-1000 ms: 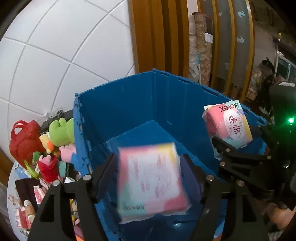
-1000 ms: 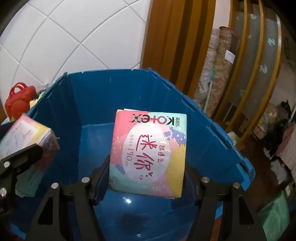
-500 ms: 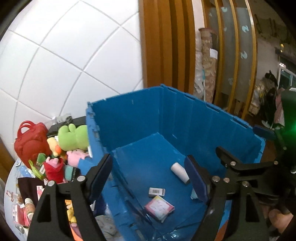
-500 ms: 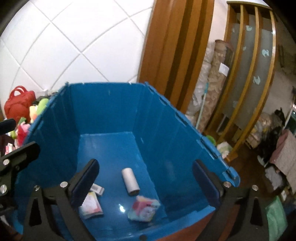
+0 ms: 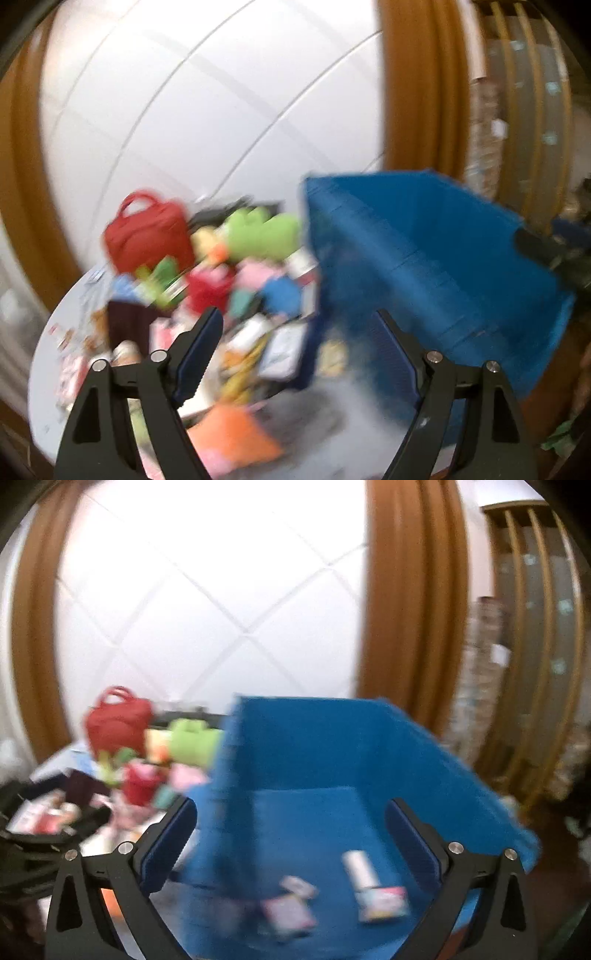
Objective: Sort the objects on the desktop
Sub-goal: 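Grasp a pink-wrapped tissue pack with the left tool while the right grasps a pill bottle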
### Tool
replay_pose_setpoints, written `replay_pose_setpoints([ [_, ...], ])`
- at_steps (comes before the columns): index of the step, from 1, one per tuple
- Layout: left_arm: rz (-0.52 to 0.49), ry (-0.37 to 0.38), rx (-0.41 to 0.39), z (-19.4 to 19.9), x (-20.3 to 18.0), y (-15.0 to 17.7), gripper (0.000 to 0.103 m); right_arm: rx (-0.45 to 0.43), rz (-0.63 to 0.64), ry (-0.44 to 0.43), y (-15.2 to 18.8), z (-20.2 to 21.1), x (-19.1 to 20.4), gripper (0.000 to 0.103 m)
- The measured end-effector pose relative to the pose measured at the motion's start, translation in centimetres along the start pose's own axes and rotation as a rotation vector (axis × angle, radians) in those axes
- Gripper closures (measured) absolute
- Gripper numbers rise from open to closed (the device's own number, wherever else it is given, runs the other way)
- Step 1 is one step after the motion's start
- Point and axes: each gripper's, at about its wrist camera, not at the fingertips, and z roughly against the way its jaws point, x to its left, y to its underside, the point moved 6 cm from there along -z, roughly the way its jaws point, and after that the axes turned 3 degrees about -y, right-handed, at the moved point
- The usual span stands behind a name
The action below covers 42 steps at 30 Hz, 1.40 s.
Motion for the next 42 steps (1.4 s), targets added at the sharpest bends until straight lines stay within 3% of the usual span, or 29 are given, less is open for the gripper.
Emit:
replay_pose_setpoints([
  [5,0.084,-0.143,0.144,-2.3,9.2,6.1,0.021,0.052,0.037,-0.154,1.0,-2.7,7.7,0.0],
  [11,0.237,-0.274,0.355,-4.6,19.1,16.3,0.021,0.195,0.097,-0.302,5.5,-7.7,16.5,0.0],
  [16,0.375,-0.315,0.531,-5.7,23.4,24.0,0.021,0.356,0.133,-0.372,11.1,-11.6,20.9,0.0],
  [20,0.504,-0.315,0.628,-7.0,24.8,28.1,0.021,0.456,0.178,-0.4,14.5,-13.9,23.2,0.0],
  [26,0.583,-0.315,0.674,-9.0,24.6,30.3,0.021,0.542,0.231,-0.427,17.2,-16.0,25.2,0.0],
  [30,0.569,-0.341,0.672,-10.3,24.4,30.7,0.005,0.568,0.259,-0.432,17.9,-16.8,26.0,0.0],
  [32,0.572,-0.342,0.675,-11.2,24.4,31.0,0.003,0.576,0.263,-0.434,18.1,-17.1,26.3,0.0],
  [35,0.513,-0.382,0.703,-12.4,24.4,31.6,0.008,0.59,0.268,-0.435,18.4,-17.7,26.8,0.0],
  [37,0.454,-0.374,0.681,-12.2,23.8,30.9,0.018,0.6,0.274,-0.436,18.6,-18.0,27.2,0.0],
  [42,0.364,-0.374,0.566,-9.7,22.7,26.8,0.018,0.607,0.271,-0.452,18.2,-18.7,28.3,0.0],
])
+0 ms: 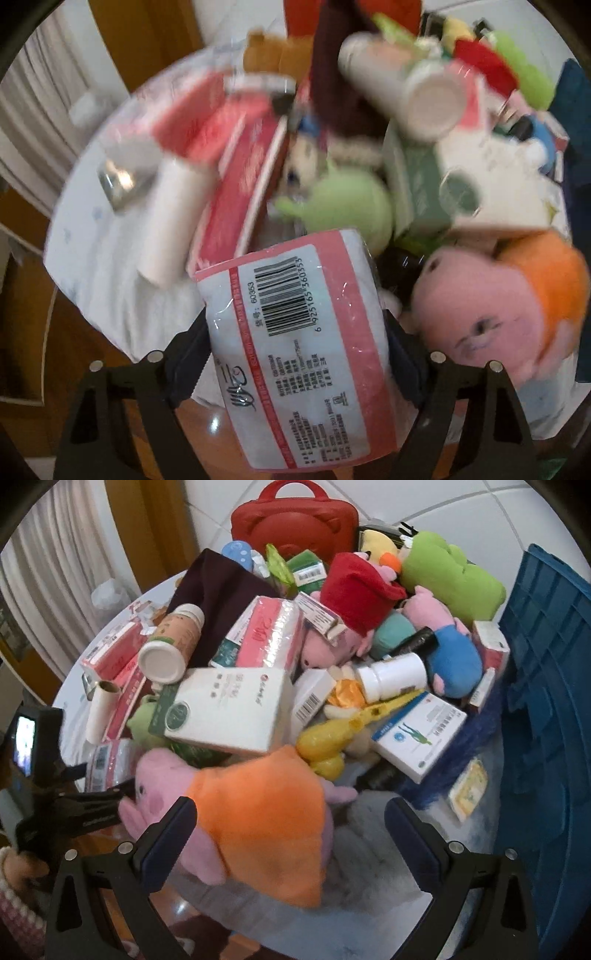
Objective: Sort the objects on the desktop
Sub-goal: 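Grasp a pink-wrapped tissue pack with the left tool while the right grasps a pill bottle, then carry the tissue pack and pill bottle over the crate and release both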
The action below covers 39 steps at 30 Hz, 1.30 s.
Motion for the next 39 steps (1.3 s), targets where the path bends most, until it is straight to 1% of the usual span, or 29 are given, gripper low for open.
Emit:
replay_pose_setpoints([
  [1,-0.001,-0.003,-0.033,1.2,0.1,-0.6,0.018,-0.001,0.002,-0.007,-0.4,0.0,0.2,0.0],
  [2,0.003,-0.006,-0.069,2.4,0.4,-1.3,0.018,-0.052,-0.226,0.11,-1.1,0.1,-0.2,0.0],
  [5,-0.013,0.009,-0.157,4.7,1.0,-3.8,0.018,-0.091,-0.187,0.096,-3.8,0.3,1.1,0.0],
  [7,-0.037,0.024,-0.187,4.6,1.3,-6.0,0.018,-0.105,-0.176,0.102,-5.9,0.0,2.2,0.004],
  [8,-0.046,0.027,-0.189,4.4,1.4,-7.0,0.018,-0.116,-0.177,0.099,-7.2,-0.3,2.9,0.01],
  [9,-0.05,0.031,-0.184,3.7,2.6,-7.8,0.018,-0.117,-0.187,0.096,-8.1,-0.6,3.3,0.016],
  [10,-0.06,0.051,-0.185,3.4,3.1,-8.5,0.018,-0.114,-0.207,0.083,-8.9,-1.0,3.6,0.016],
  [11,-0.072,0.063,-0.188,3.2,3.6,-9.1,0.018,-0.112,-0.241,0.046,-10.1,-1.8,4.1,0.017],
  [12,-0.086,0.065,-0.19,2.9,4.0,-9.6,0.018,-0.109,-0.257,0.033,-10.9,-2.4,4.5,0.017],
  [14,-0.107,0.063,-0.186,1.9,5.0,-10.9,0.018,-0.101,-0.265,0.043,-12.3,-3.8,5.1,0.017],
  [16,-0.122,0.073,-0.173,0.6,4.6,-12.5,0.018,-0.09,-0.278,0.04,-13.3,-5.0,5.5,0.017],
  [18,-0.143,0.077,-0.168,-0.3,4.7,-13.3,0.018,-0.073,-0.3,0.047,-14.1,-6.5,5.5,0.018],
  [19,-0.152,0.082,-0.166,-0.6,4.7,-13.5,0.018,-0.065,-0.308,0.055,-14.4,-7.1,5.5,0.021],
  [20,-0.155,0.086,-0.163,-0.9,4.7,-13.7,0.018,-0.055,-0.315,0.063,-14.6,-7.7,5.4,0.029],
  [21,-0.157,0.088,-0.158,-1.1,4.7,-13.8,0.018,-0.04,-0.319,0.067,-14.7,-8.5,5.4,0.034],
  [22,-0.161,0.093,-0.153,-1.4,4.6,-13.8,0.018,-0.028,-0.326,0.065,-14.7,-9.0,5.4,0.035],
  [24,-0.172,0.095,-0.149,-1.7,4.5,-13.8,0.018,0.002,-0.34,0.053,-14.6,-10.4,5.3,0.047],
  [26,-0.187,0.105,-0.154,-1.5,4.2,-13.8,0.018,0.006,-0.349,0.039,-14.5,-10.9,5.4,0.048],
  [29,-0.2,0.126,-0.176,-0.5,3.7,-14.1,0.018,-0.026,-0.342,0.051,-14.4,-9.9,5.5,0.049],
  [32,-0.214,0.161,-0.223,1.6,2.6,-14.9,0.018,-0.092,-0.324,0.075,-14.6,-6.9,5.7,0.051],
  [36,-0.245,0.204,-0.291,4.6,0.1,-15.9,0.018,-0.178,-0.324,0.139,-14.2,-2.0,4.7,0.051],
  [39,-0.28,0.245,-0.346,7.4,-2.6,-16.3,0.018,-0.251,-0.352,0.191,-13.3,2.0,3.2,0.051],
])
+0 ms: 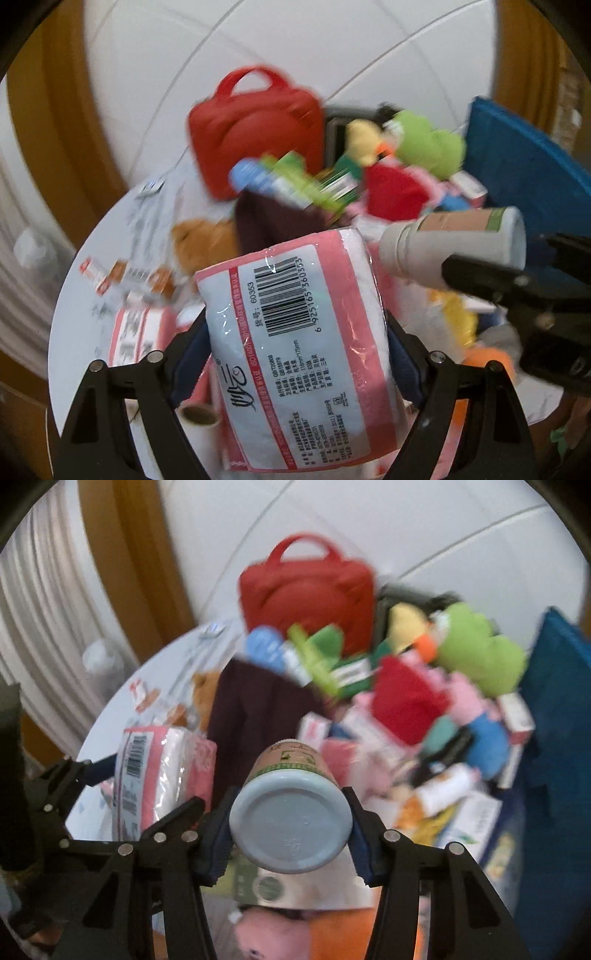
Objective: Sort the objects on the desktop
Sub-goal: 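Carry the tissue pack and pill bottle over the crate and release both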
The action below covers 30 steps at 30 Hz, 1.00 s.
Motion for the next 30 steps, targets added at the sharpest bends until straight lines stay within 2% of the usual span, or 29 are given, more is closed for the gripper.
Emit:
replay_pose_setpoints([
  [2,-0.021,0.032,-0.042,1.3,-2.4,-1.6,0.018,-0.054,-0.017,0.029,-0.8,2.7,-1.5,0.051],
  [8,-0.088,0.168,-0.171,6.0,-12.2,-7.1,0.018,-0.22,-0.07,0.194,-1.3,13.2,-8.1,0.051],
  [11,-0.127,0.248,-0.248,9.1,-18.5,-9.8,0.018,-0.287,-0.106,0.284,-0.5,18.7,-12.1,0.051],
  [16,-0.185,0.347,-0.308,12.5,-29.2,-13.0,0.018,-0.351,-0.181,0.432,2.4,26.7,-20.2,0.051],
  [20,-0.239,0.404,-0.291,13.5,-38.0,-14.0,0.018,-0.343,-0.246,0.532,5.7,30.6,-27.4,0.051],
  [23,-0.282,0.423,-0.244,13.8,-43.5,-13.7,0.018,-0.315,-0.28,0.566,8.2,31.8,-32.2,0.051],
  [28,-0.335,0.402,-0.177,14.4,-50.4,-12.4,0.018,-0.25,-0.294,0.569,11.6,32.1,-38.2,0.051],
  [30,-0.346,0.4,-0.144,14.5,-51.9,-11.8,0.018,-0.238,-0.298,0.566,12.7,32.3,-39.6,0.051],
])
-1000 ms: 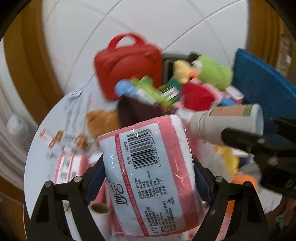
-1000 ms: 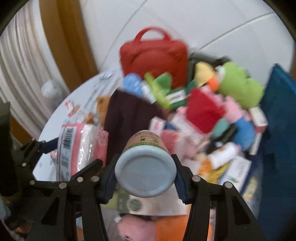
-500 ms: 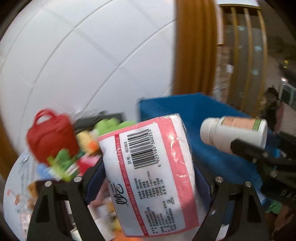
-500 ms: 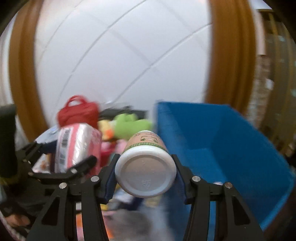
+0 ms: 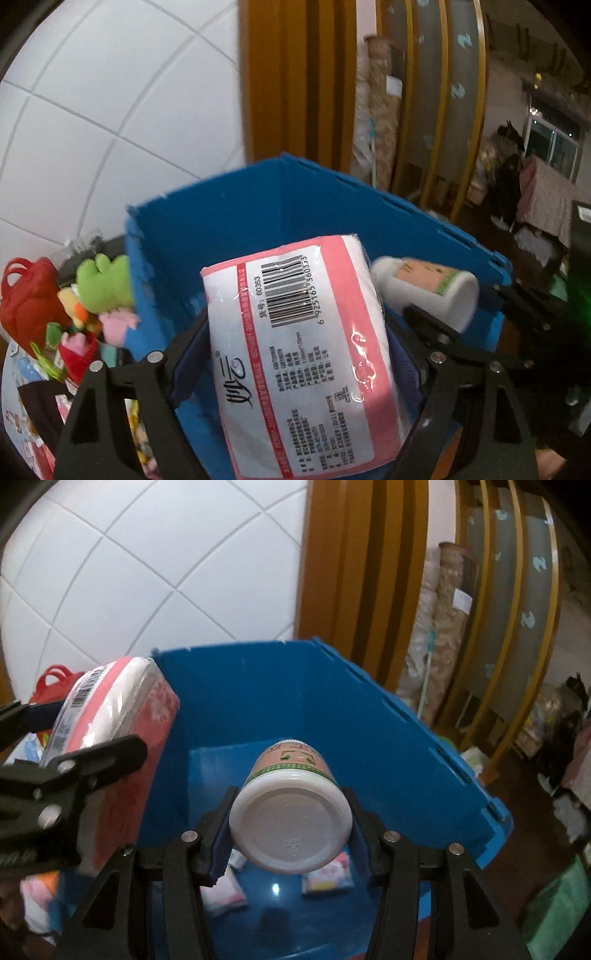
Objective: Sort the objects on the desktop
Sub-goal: 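Carry the tissue pack and pill bottle over the crate and release both, then move both tools back over the pile of items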
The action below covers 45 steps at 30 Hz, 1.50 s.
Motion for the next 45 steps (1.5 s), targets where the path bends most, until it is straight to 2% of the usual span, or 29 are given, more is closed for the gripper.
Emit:
replay_pose_setpoints([
  [3,-0.014,-0.029,0.032,-1.2,-1.3,0.6,0.018,0.011,0.0,-0.022,0.5,-0.6,-1.8,0.051],
  [8,0.0,-0.094,0.057,-1.5,-1.2,1.2,0.015,0.04,0.033,-0.037,1.2,-2.4,-2.2,0.051],
  [13,0.013,-0.123,0.074,-1.6,-0.8,1.8,0.014,0.057,0.049,-0.031,1.8,-3.3,-2.2,0.051],
  [20,0.015,-0.163,0.051,-0.9,-0.5,1.7,0.01,0.089,0.08,-0.013,2.4,-3.9,-2.1,0.049],
  [23,0.026,-0.166,0.048,-0.8,0.0,1.8,0.01,0.094,0.084,0.001,2.4,-4.1,-2.4,0.027],
  [25,0.029,-0.171,0.041,-0.6,0.2,1.7,0.01,0.09,0.091,0.008,2.4,-3.8,-2.3,0.022],
  [30,0.042,-0.155,-0.001,0.4,0.6,1.7,0.01,0.078,0.086,0.02,1.9,-3.3,-2.7,0.002],
  [37,0.083,-0.163,-0.07,3.0,2.8,2.0,0.01,0.025,0.063,-0.025,1.0,-0.6,-1.2,0.0],
  [45,0.153,-0.188,-0.148,6.3,7.7,3.2,0.01,-0.028,0.082,-0.112,-0.4,2.2,3.5,0.0],
])
